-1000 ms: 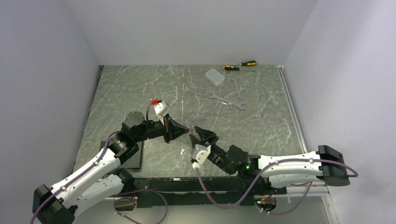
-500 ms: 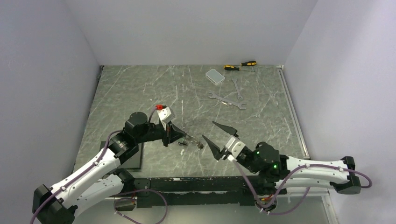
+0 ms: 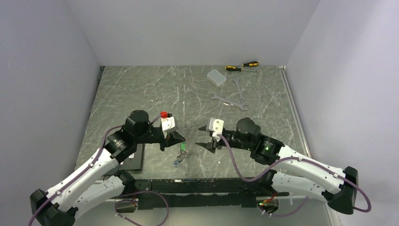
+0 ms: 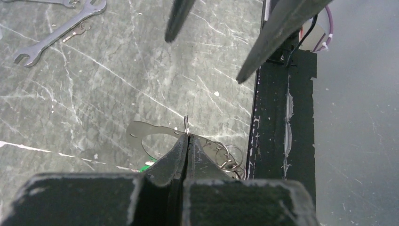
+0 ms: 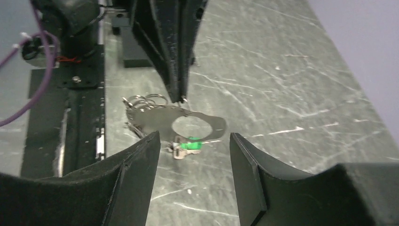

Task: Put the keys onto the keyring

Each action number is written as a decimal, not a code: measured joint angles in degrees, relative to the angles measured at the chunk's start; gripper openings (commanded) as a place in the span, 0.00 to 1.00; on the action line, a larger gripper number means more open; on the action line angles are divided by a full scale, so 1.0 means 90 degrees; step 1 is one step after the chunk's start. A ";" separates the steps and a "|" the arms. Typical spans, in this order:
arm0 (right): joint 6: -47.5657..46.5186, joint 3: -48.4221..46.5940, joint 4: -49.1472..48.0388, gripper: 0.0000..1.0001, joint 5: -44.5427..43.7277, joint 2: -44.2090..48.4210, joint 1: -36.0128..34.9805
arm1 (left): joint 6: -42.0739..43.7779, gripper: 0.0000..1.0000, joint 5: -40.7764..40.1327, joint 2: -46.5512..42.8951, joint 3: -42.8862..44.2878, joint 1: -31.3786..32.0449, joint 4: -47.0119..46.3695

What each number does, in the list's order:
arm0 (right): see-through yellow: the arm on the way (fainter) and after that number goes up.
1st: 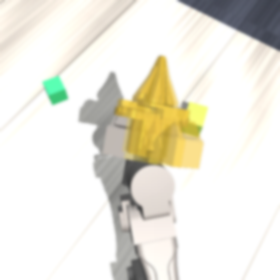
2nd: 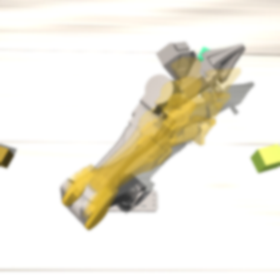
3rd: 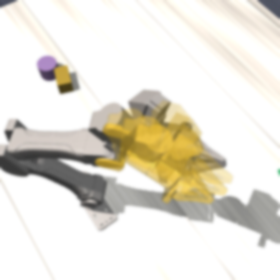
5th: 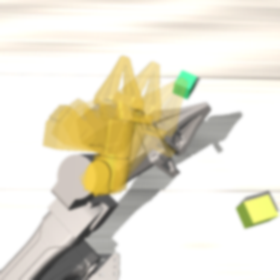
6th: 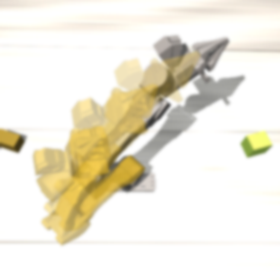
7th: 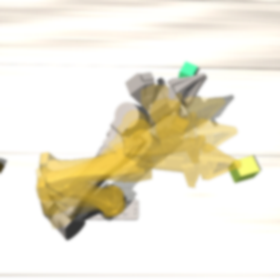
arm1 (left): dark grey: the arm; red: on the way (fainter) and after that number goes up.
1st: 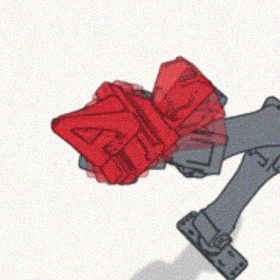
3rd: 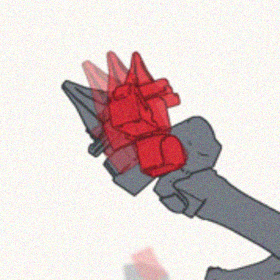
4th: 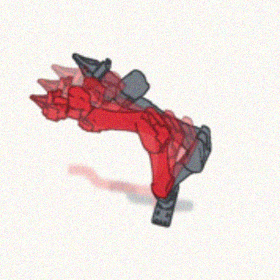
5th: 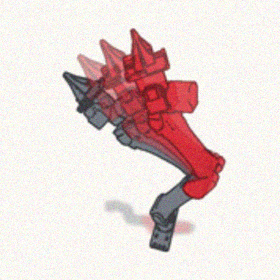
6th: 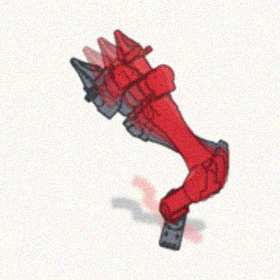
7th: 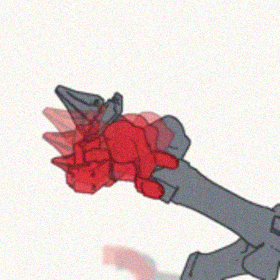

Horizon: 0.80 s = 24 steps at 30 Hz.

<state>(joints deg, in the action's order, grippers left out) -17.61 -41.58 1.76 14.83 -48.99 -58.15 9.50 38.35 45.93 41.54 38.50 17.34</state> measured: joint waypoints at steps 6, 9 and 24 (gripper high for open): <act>0.0204 0.0019 0.0046 0.57 0.0845 -0.0090 0.0163 | -0.0146 0.00 0.0223 -0.0012 -0.0194 0.0000 -0.0415; 0.0328 0.0085 -0.0197 0.54 0.1144 -0.0107 0.0338 | -0.0311 0.00 0.0316 -0.0066 -0.0410 0.0000 -0.0712; 0.0991 0.0216 -0.1348 0.39 0.2662 -0.1044 0.1115 | -0.0631 0.00 0.0721 -0.0469 -0.0748 0.0000 -0.1668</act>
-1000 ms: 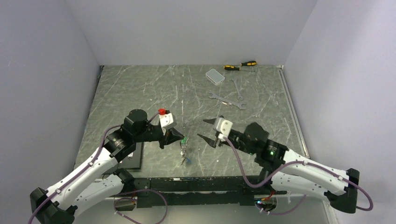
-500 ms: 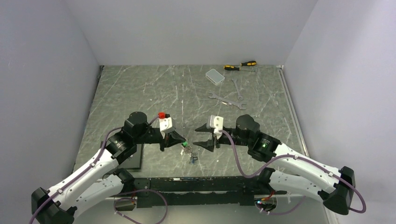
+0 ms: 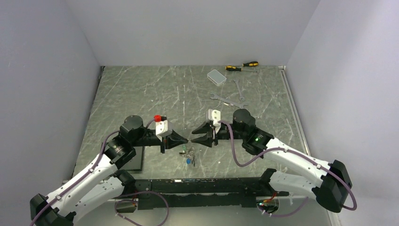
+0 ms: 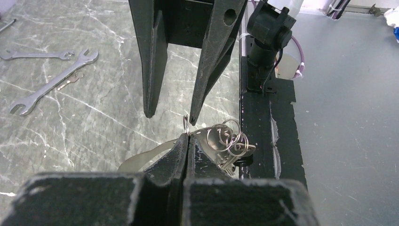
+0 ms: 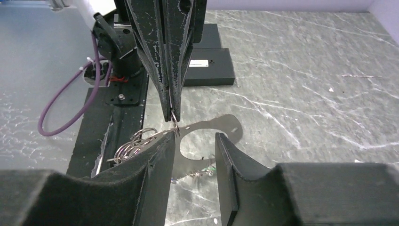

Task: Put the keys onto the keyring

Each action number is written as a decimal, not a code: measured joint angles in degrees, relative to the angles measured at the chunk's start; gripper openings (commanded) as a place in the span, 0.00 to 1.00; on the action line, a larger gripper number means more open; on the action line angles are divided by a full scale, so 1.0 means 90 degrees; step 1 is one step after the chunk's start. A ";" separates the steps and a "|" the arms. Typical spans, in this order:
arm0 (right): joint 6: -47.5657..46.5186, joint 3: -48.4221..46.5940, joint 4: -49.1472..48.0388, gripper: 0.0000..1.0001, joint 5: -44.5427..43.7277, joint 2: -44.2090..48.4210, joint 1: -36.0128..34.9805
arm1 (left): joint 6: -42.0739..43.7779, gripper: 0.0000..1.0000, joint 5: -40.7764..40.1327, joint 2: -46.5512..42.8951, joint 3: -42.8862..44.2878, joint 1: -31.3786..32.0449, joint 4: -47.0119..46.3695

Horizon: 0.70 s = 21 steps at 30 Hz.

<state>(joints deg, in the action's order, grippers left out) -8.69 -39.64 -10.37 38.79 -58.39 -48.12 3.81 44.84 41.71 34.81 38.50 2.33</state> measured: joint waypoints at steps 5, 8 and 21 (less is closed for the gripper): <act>0.0134 0.0000 -0.0189 0.34 0.0291 -0.0068 0.0034 | -0.0029 0.00 0.0036 0.0000 -0.0032 0.0000 -0.0119; 0.0192 0.0000 -0.0248 0.27 0.0425 -0.0112 0.0032 | -0.0049 0.00 0.0039 0.0000 -0.0056 0.0000 -0.0143; 0.0250 -0.0002 -0.0333 0.00 0.0656 -0.0284 0.0034 | -0.0187 0.00 0.0036 -0.0002 -0.0121 0.0000 -0.0384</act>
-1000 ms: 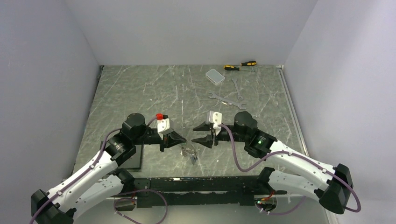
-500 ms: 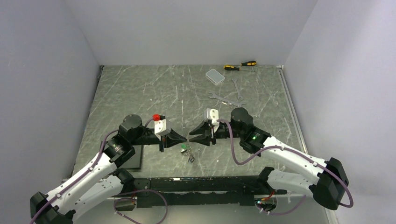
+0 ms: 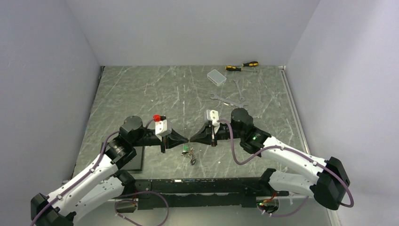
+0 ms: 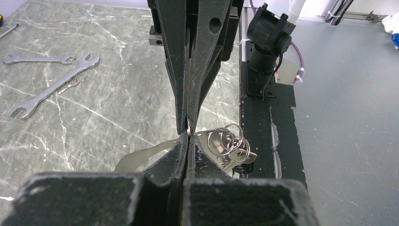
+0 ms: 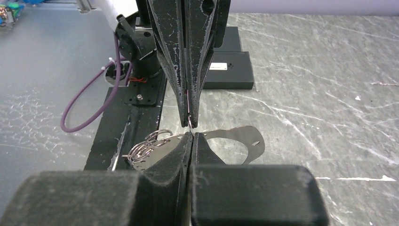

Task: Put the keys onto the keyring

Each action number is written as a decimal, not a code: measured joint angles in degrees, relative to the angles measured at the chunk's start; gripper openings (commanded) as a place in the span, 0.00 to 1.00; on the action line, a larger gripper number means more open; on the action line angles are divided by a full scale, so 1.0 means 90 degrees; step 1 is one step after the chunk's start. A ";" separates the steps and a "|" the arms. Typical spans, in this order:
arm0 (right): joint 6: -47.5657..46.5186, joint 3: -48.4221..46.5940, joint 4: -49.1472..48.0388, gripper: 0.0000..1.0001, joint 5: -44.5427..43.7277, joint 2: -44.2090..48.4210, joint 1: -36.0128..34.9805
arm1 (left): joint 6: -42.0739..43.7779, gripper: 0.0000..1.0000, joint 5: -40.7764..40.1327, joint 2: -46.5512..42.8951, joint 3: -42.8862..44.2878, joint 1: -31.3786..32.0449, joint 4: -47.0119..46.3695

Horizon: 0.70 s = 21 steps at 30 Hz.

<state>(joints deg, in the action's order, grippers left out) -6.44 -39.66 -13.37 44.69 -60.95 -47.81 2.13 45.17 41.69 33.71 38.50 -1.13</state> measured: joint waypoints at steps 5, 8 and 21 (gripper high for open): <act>0.0000 0.0000 0.0024 0.00 0.0039 0.0005 0.0000 | 0.0007 0.03 0.0000 0.0002 -0.0019 0.0000 -0.0017; -0.0044 0.0000 0.0070 0.00 0.0029 0.0015 0.0000 | 0.0078 0.35 -0.0007 0.0002 -0.0017 0.0000 0.0036; -0.0719 -0.0386 0.1491 0.00 -0.0447 0.0012 0.0000 | 0.1112 0.48 -0.0515 0.0289 0.1073 0.0000 0.2059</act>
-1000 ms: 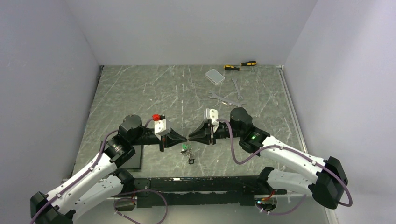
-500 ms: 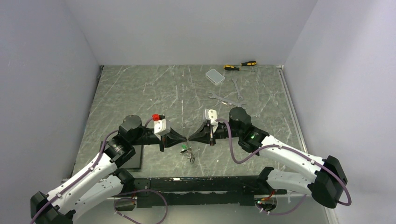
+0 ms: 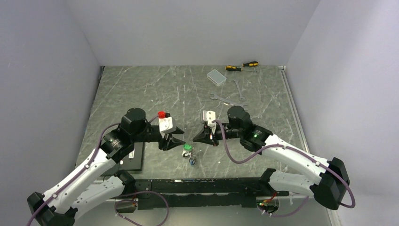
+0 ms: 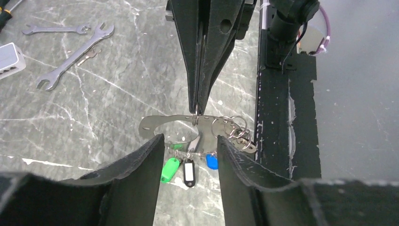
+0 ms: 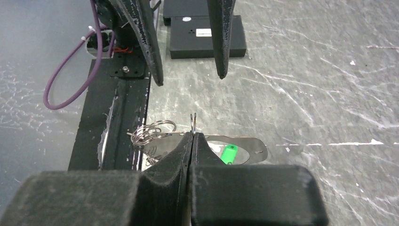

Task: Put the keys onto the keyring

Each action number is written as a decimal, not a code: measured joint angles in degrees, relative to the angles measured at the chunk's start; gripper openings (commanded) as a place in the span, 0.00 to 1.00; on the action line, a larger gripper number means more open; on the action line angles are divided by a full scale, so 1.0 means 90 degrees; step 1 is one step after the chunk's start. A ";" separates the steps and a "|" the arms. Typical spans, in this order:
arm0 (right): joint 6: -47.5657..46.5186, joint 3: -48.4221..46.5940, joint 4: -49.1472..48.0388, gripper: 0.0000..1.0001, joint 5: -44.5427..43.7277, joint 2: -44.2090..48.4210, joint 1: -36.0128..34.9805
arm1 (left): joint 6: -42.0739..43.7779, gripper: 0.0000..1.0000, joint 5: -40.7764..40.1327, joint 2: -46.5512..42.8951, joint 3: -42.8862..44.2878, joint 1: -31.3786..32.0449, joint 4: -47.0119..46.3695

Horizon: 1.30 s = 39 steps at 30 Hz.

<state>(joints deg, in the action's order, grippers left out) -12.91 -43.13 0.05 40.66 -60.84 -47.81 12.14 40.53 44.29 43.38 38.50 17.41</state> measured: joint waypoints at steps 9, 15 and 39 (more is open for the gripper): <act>-0.0308 -0.0330 0.0680 0.00 -0.0189 -0.0097 0.0000 | 0.0527 0.41 -0.0134 0.0748 0.0641 0.0000 0.0840; -0.0396 -0.0333 0.0823 0.00 -0.0185 -0.0097 0.0000 | 0.0525 0.40 -0.0068 0.1163 0.0763 0.0000 0.0865; -0.0457 -0.0330 0.0840 0.00 -0.0333 -0.0255 0.0000 | 0.0338 0.39 0.0517 0.1989 0.1132 0.0163 0.0673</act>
<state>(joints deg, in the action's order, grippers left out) -17.02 -46.11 7.62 37.67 -63.13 -47.81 15.18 45.19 62.19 53.56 39.97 23.46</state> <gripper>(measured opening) 0.013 0.390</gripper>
